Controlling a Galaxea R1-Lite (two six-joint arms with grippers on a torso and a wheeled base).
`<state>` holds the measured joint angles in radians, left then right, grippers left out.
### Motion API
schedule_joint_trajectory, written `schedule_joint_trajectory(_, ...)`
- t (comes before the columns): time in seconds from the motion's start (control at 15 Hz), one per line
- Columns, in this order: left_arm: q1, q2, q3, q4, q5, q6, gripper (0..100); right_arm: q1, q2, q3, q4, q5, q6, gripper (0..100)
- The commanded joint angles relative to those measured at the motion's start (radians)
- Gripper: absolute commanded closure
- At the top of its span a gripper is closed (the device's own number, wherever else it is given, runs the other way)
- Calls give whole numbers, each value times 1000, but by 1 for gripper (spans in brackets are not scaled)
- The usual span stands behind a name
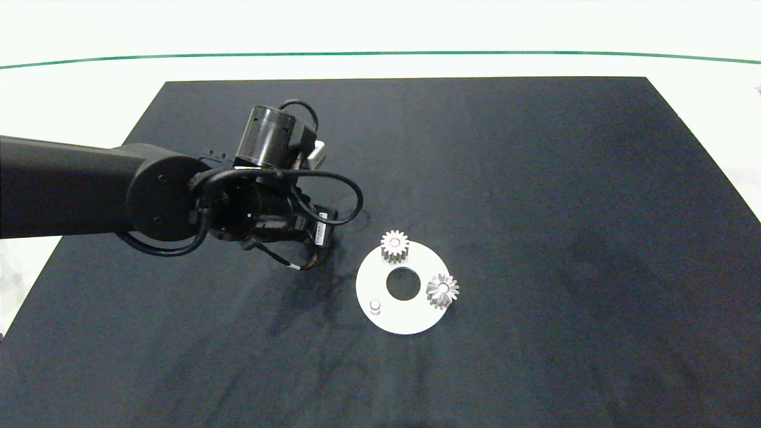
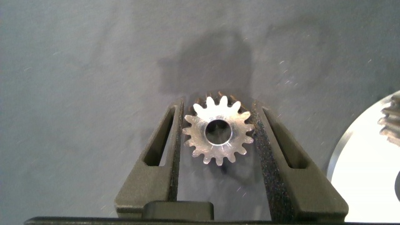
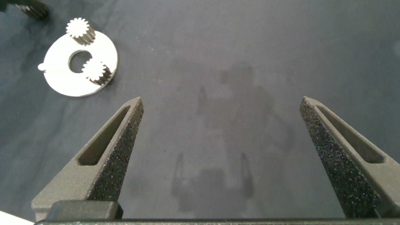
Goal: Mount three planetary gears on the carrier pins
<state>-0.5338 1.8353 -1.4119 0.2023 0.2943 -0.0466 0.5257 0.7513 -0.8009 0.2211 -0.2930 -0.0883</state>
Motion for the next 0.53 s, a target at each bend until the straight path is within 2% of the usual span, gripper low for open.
schedule_joint_trajectory(0.07, -11, -137, 106, 2, 2, 2, 84, 0, 0, 2, 0, 2, -1, 0)
schedule_joint_trajectory(0.2, -58, -229, 205, 2, 2, -1, 84, 0, -1, 2, 0, 2, -1, 0)
schedule_joint_trajectory(0.33, -152, -314, 300, -4, 3, -1, 84, 0, -6, 2, 1, 2, -1, 0)
schedule_joint_trajectory(0.4, -179, -329, 315, -4, 8, 1, 84, 0, -6, 2, 1, 2, -1, 0)
schedule_joint_trajectory(0.47, -264, -350, 329, -4, 16, 5, 84, 0, -6, 2, 1, 2, -1, 0)
schedule_joint_trajectory(0.53, -307, -346, 324, -4, 16, 8, 84, 0, -6, 2, 1, 2, -1, 0)
